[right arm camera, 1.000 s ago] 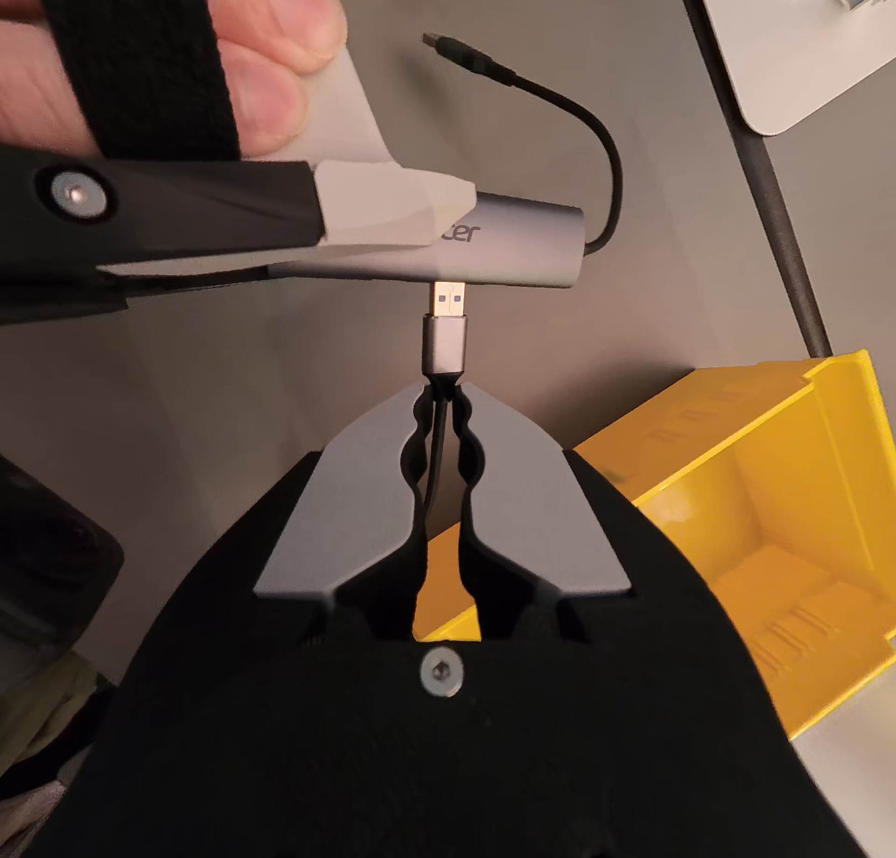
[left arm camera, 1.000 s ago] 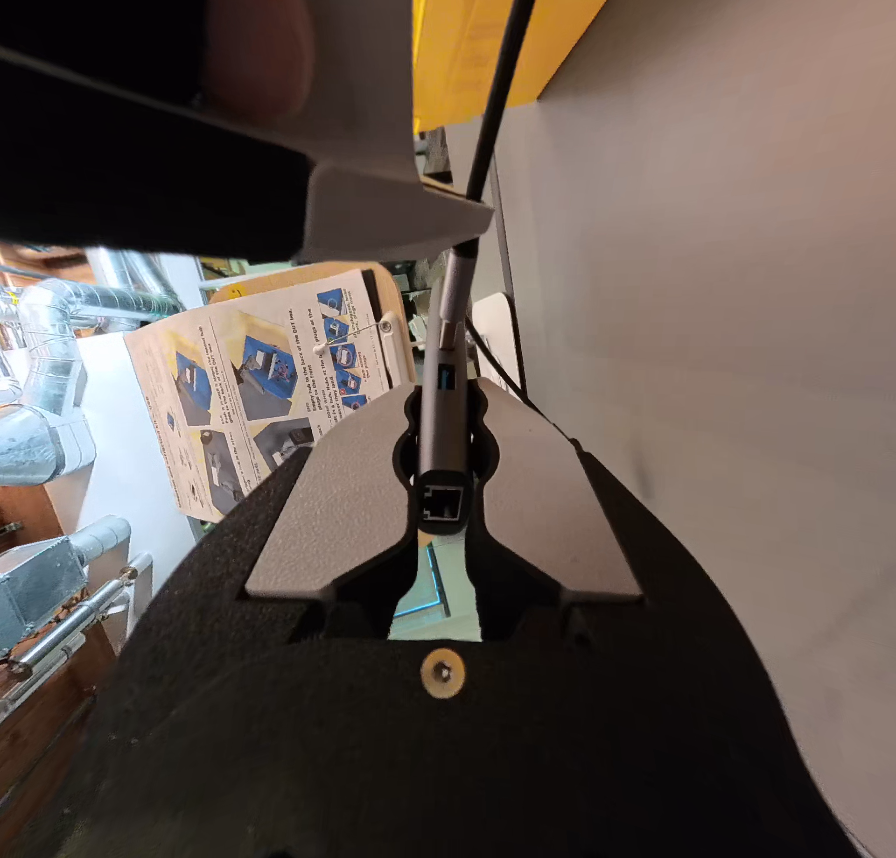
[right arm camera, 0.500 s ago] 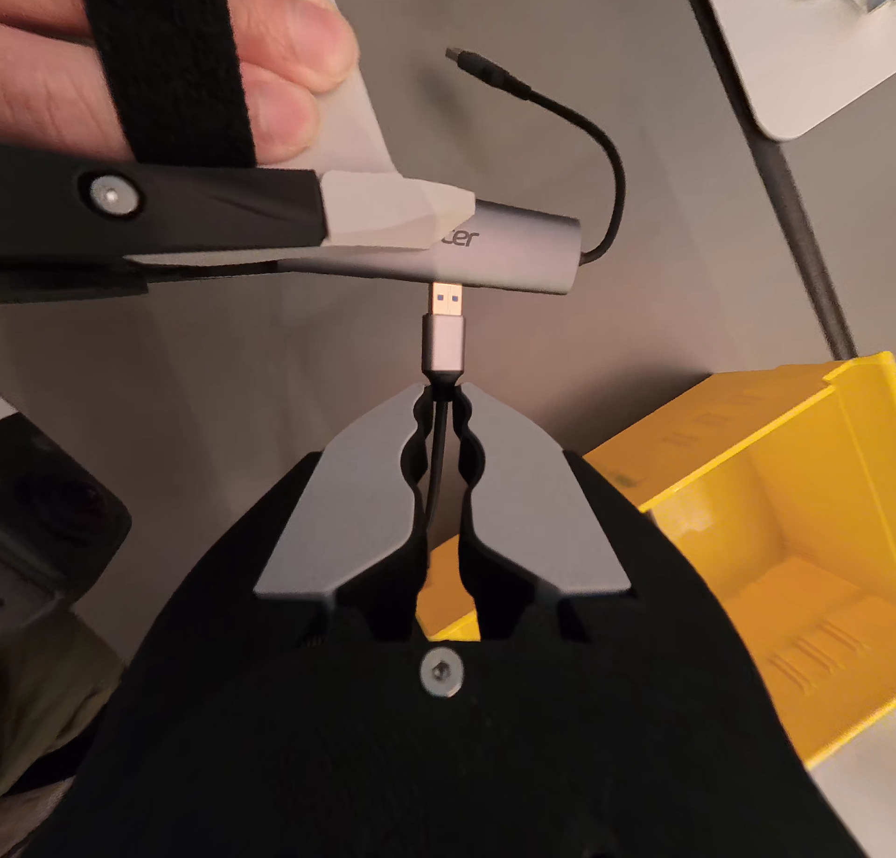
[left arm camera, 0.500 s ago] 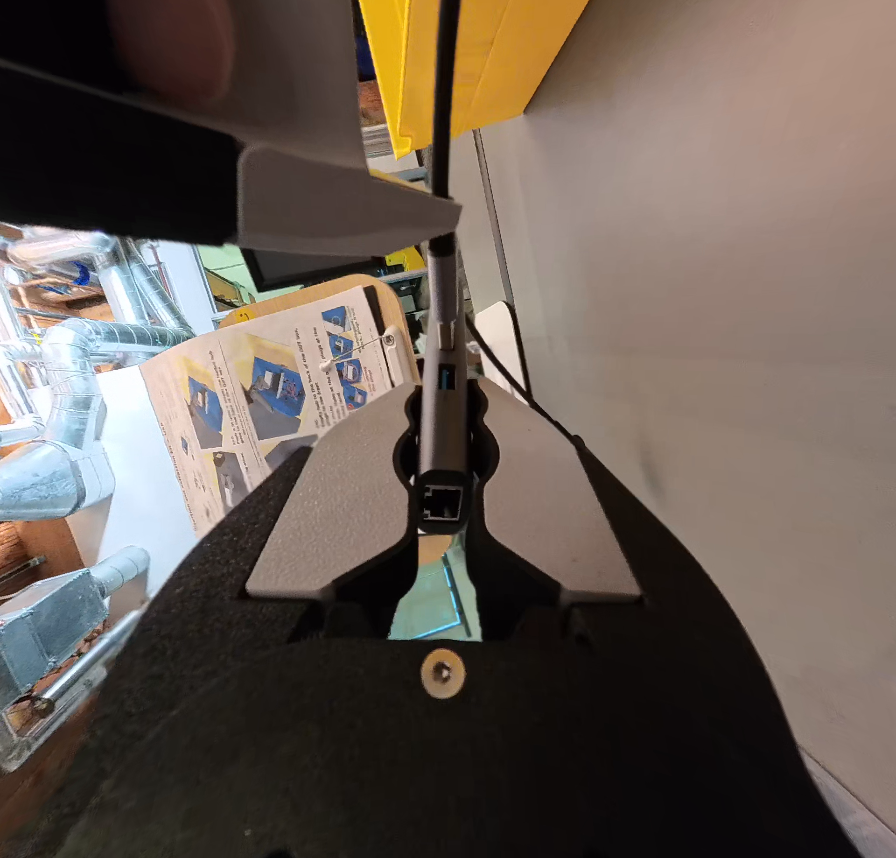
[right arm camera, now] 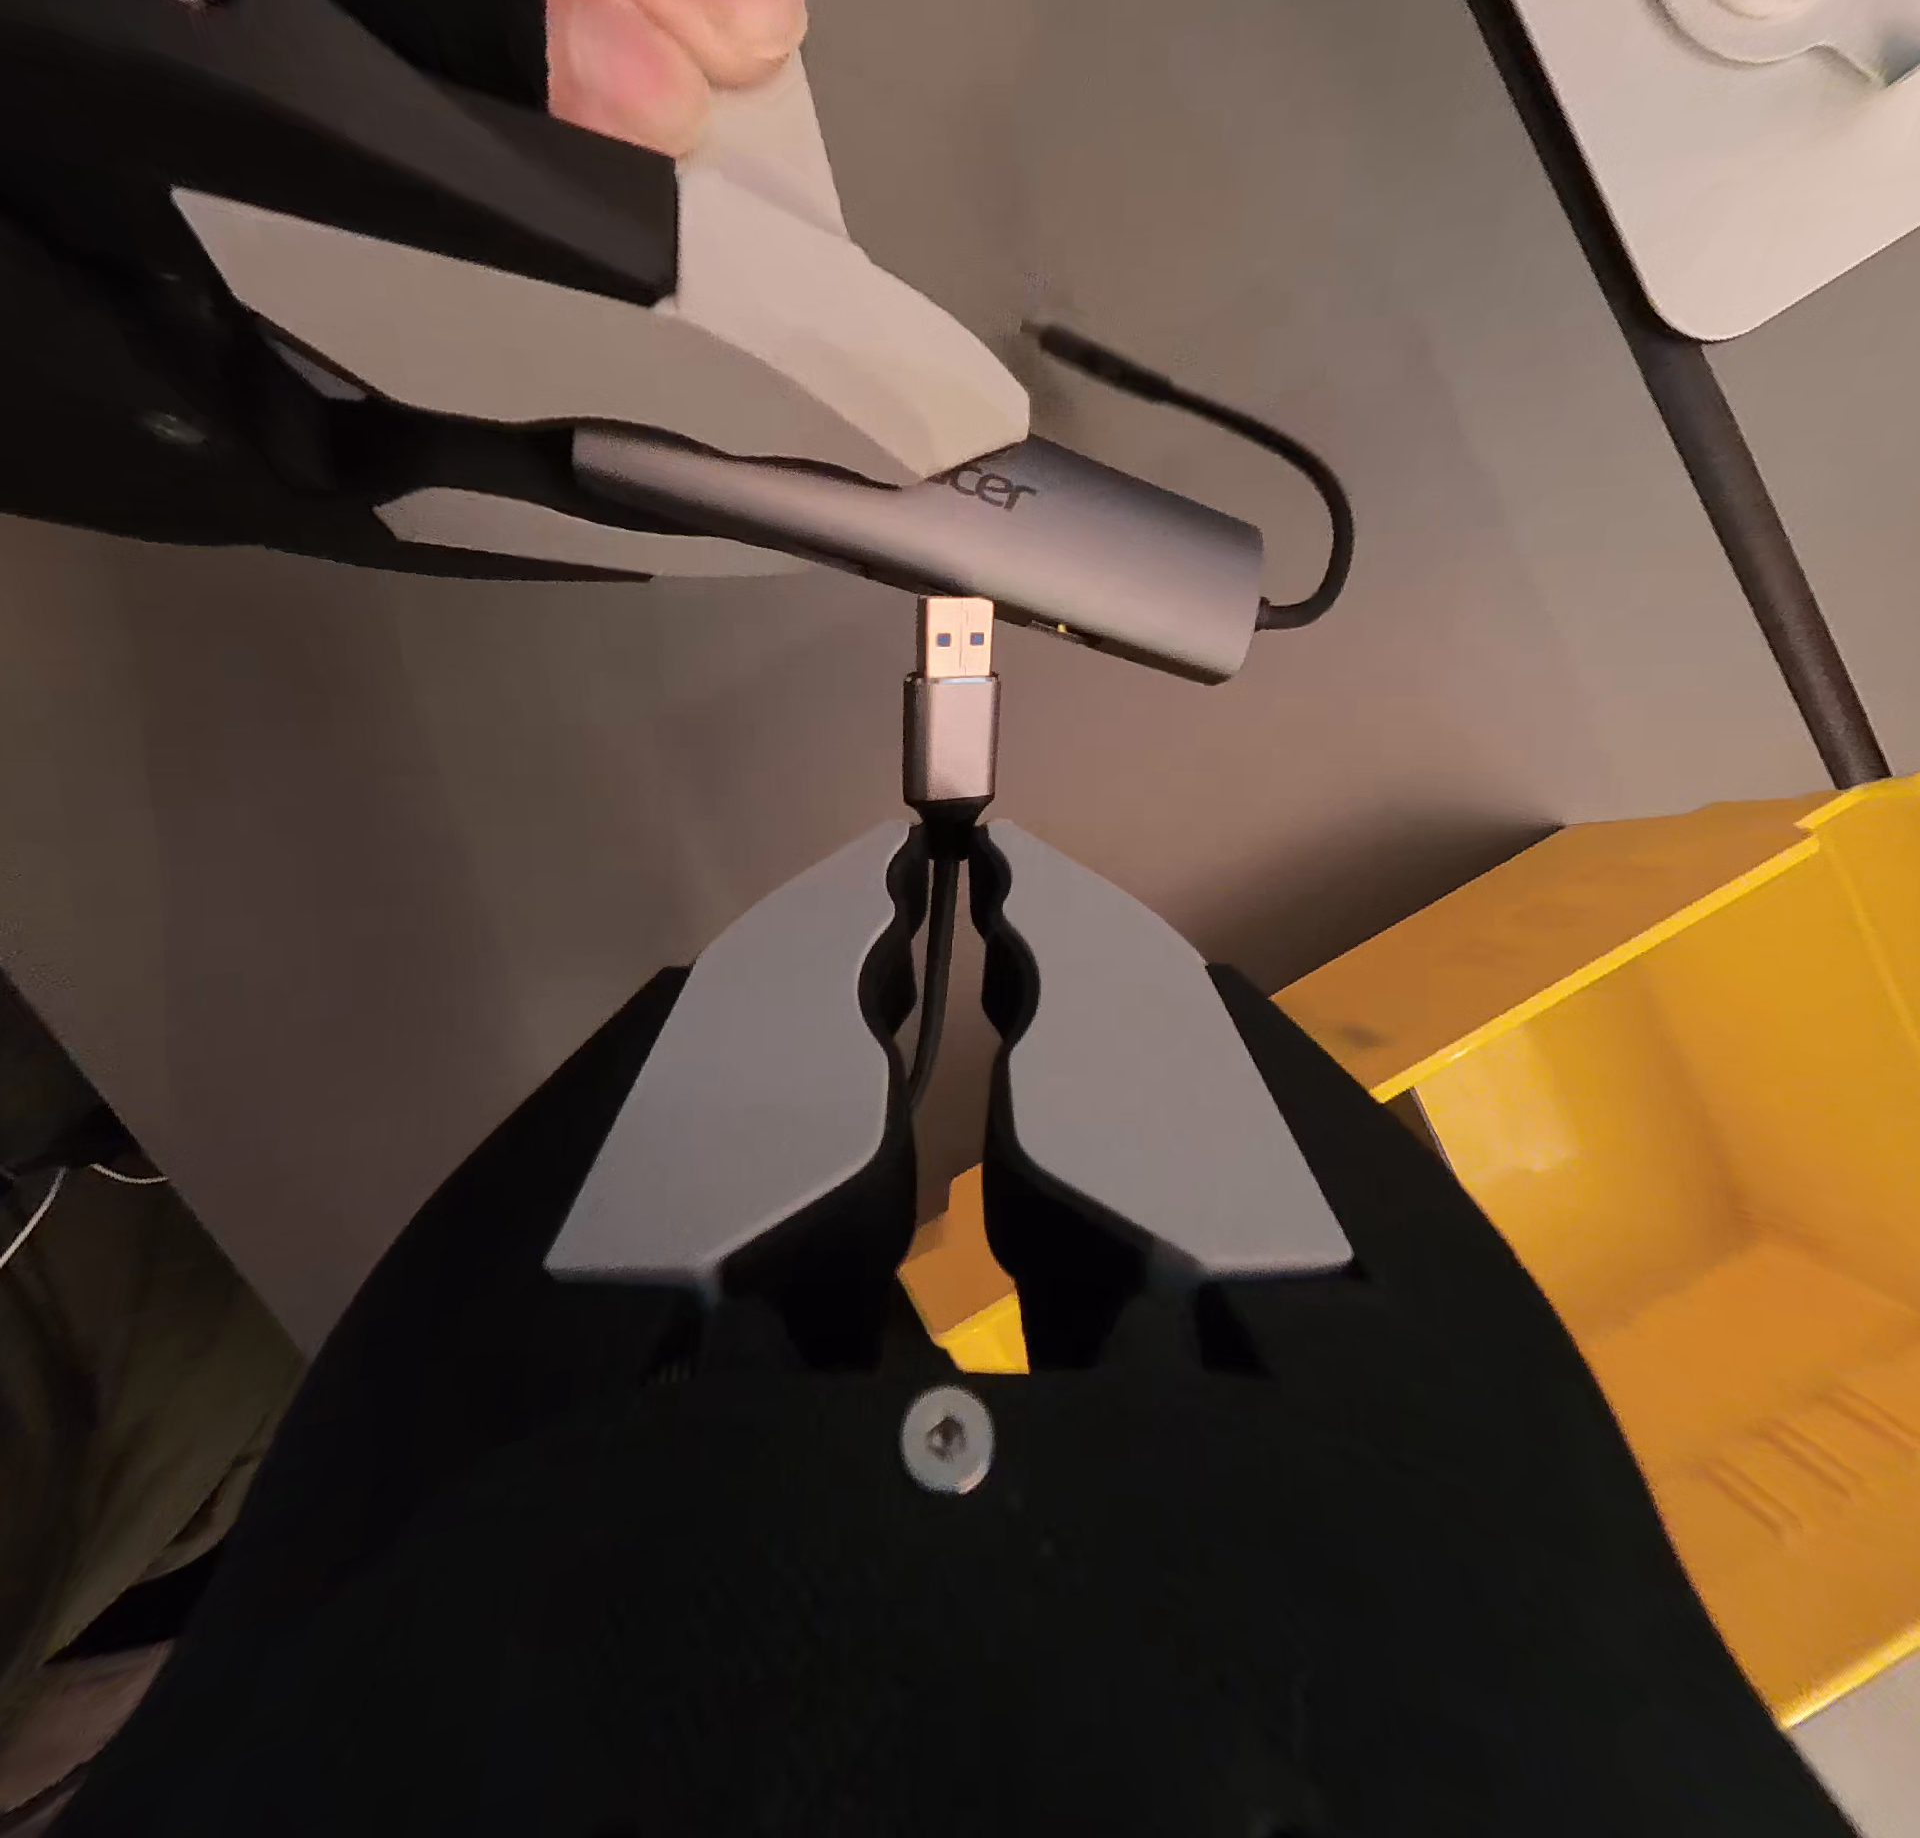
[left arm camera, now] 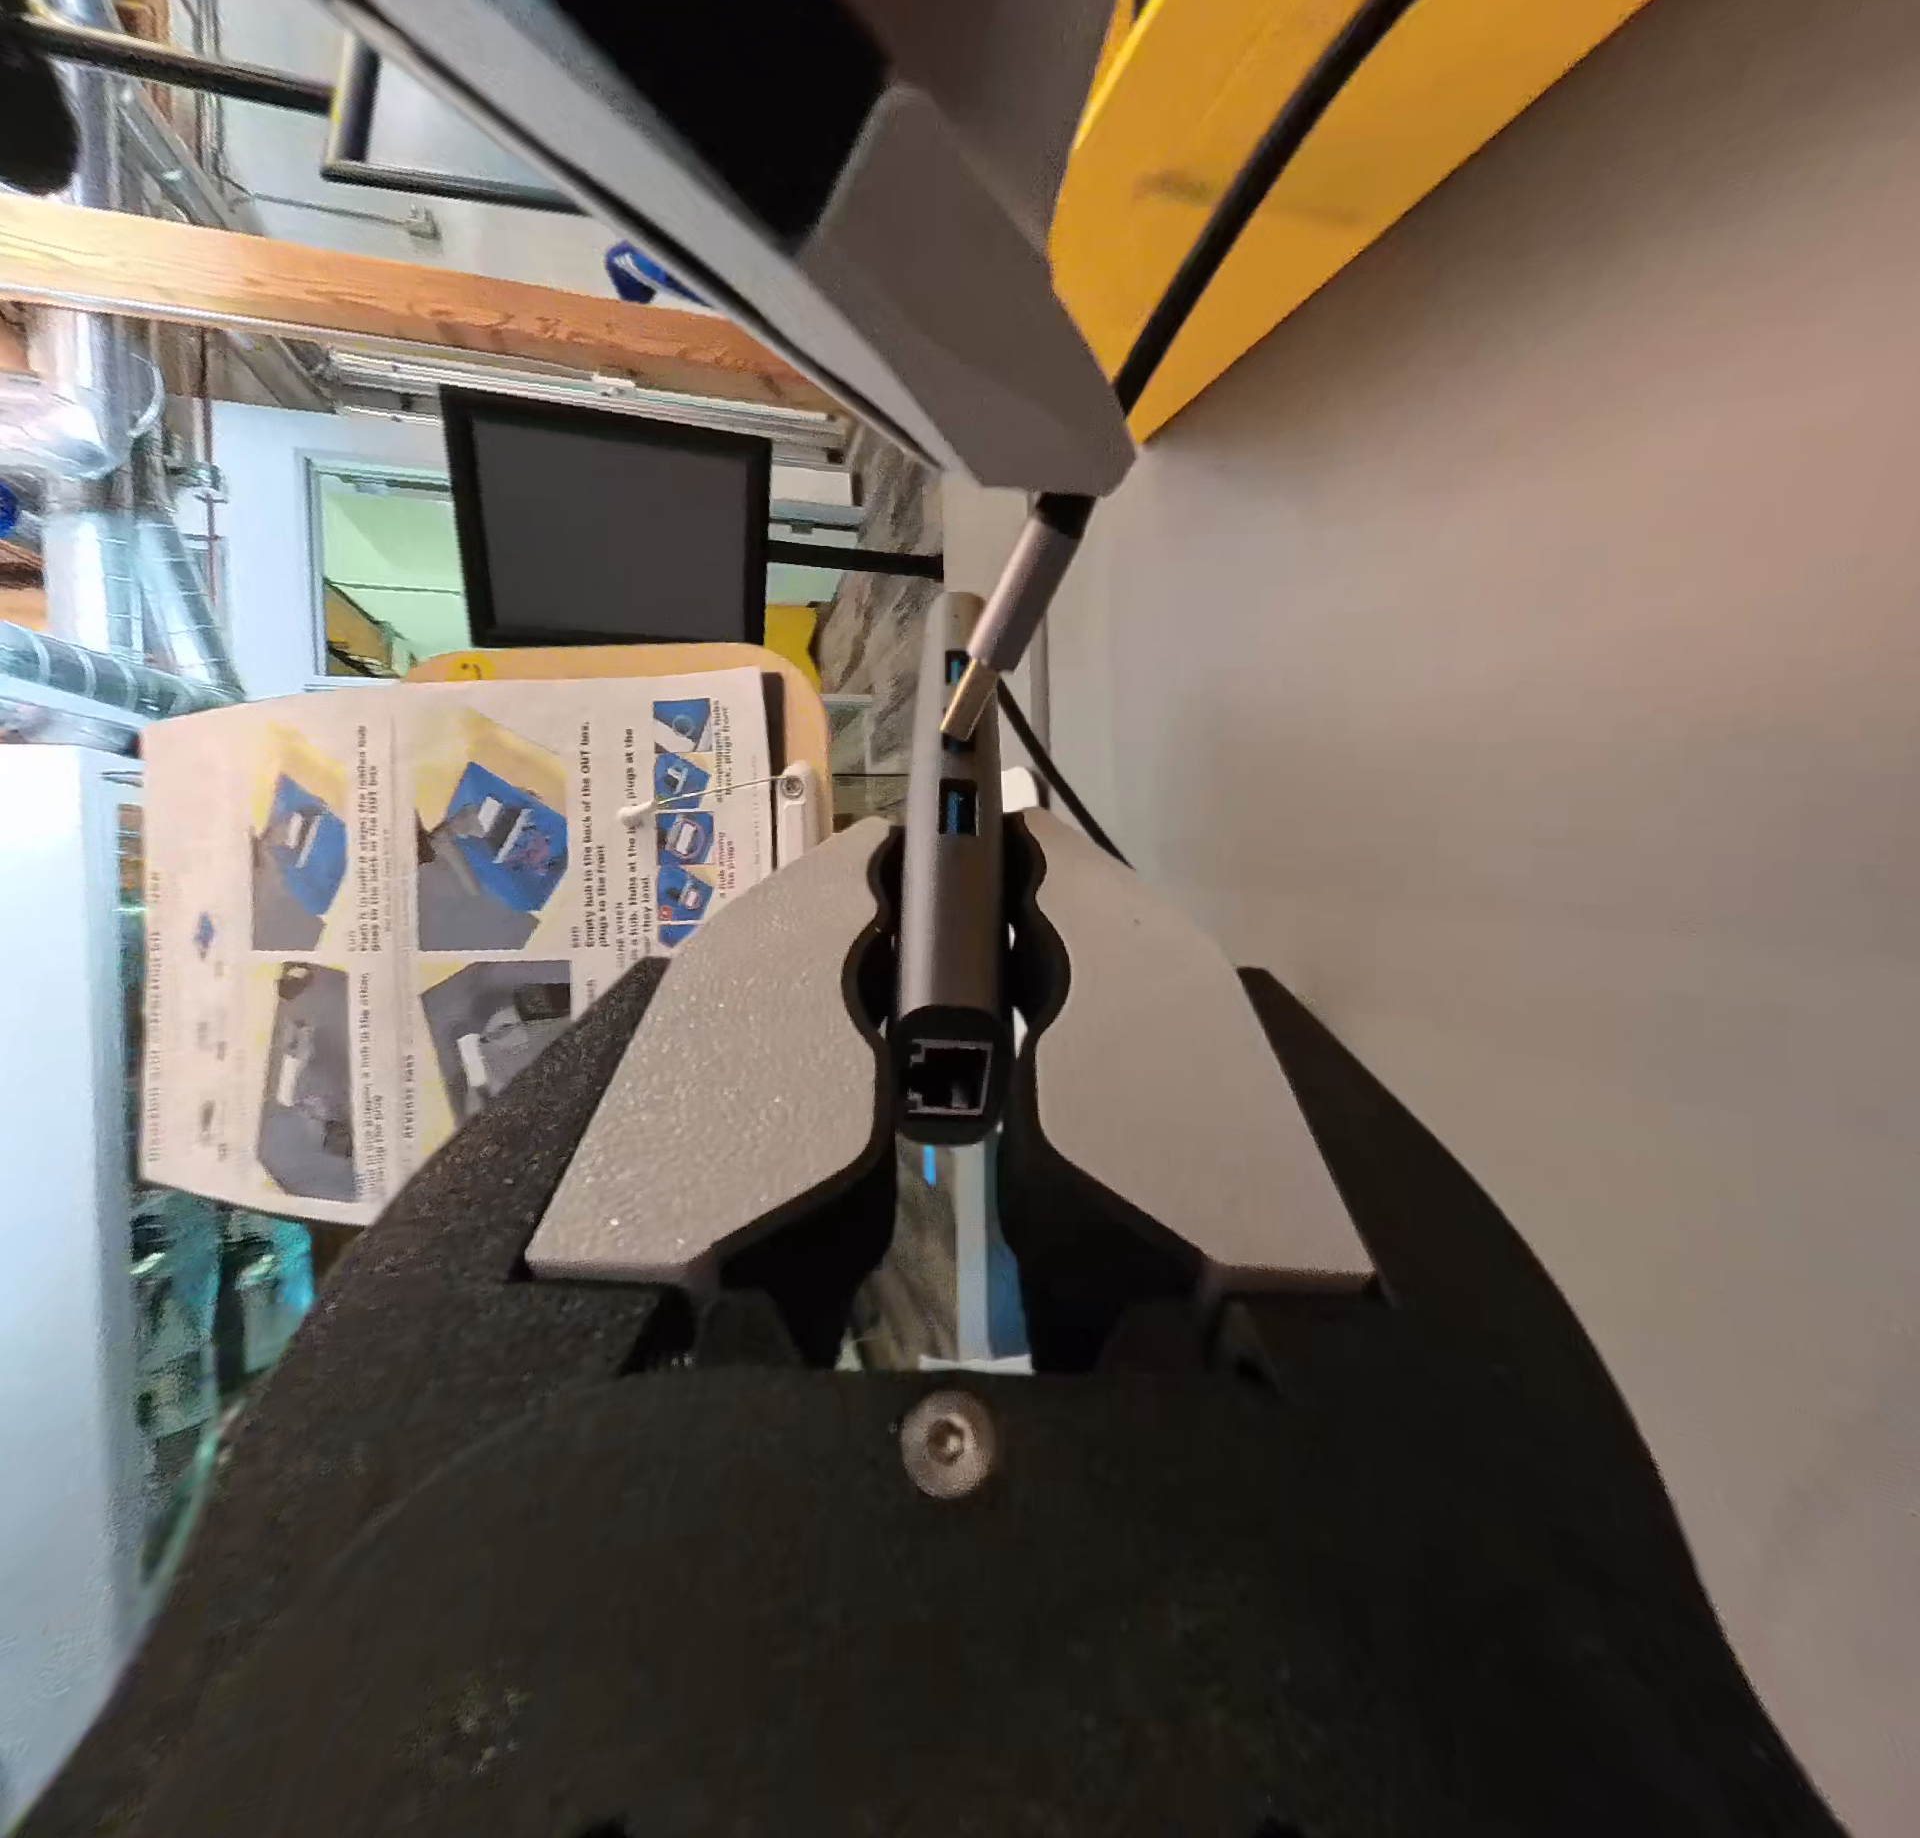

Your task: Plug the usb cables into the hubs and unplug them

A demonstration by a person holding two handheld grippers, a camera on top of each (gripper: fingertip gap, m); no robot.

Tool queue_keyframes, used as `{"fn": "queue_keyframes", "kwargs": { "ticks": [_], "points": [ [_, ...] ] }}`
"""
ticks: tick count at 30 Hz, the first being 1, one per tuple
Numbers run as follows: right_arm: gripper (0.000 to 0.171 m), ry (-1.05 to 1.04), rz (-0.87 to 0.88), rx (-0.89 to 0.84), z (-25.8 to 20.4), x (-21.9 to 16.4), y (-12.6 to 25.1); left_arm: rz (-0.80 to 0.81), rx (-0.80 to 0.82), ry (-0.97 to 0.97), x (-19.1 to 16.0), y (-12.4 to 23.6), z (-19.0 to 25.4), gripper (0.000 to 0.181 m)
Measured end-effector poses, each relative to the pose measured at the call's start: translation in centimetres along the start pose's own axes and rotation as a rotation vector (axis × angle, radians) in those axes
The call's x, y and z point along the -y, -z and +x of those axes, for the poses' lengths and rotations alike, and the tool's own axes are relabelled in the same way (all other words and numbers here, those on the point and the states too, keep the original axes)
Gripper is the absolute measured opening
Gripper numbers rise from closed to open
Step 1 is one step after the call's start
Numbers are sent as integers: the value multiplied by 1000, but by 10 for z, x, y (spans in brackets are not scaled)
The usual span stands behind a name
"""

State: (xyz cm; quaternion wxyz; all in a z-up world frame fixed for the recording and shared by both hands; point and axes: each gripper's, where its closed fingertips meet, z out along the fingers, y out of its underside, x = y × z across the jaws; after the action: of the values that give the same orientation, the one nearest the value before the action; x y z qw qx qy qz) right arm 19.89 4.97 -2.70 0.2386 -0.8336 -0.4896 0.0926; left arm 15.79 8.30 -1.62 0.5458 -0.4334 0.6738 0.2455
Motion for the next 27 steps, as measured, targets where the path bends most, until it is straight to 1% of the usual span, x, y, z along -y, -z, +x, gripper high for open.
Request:
{"fn": "queue_keyframes", "kwargs": {
  "ticks": [3,7,12,14,18,19,22,25,27],
  "points": [
    [9,3,6,8,-1,1,2,12,-3,25,0,1,-2,16],
    [9,-10,60,70,-6,5,8,-2,2,66,-3,0,-4,17],
    [9,-52,226,212,-8,23,19,23,47,155,-9,6,-21,17],
    [9,-85,298,300,-9,31,20,-1,67,149,-19,10,-30,17],
    [9,-188,428,510,-15,50,14,-83,141,198,-62,26,-60,17],
    [9,-216,419,564,-20,52,8,-102,166,216,-73,32,-70,17],
    [9,-204,290,660,-47,45,-21,-133,229,280,-98,55,-94,17],
    [9,-178,147,778,-83,37,-54,-130,281,310,-107,74,-111,17],
    [9,-172,50,867,-105,27,-74,-116,292,321,-105,82,-117,17]
  ]
}}
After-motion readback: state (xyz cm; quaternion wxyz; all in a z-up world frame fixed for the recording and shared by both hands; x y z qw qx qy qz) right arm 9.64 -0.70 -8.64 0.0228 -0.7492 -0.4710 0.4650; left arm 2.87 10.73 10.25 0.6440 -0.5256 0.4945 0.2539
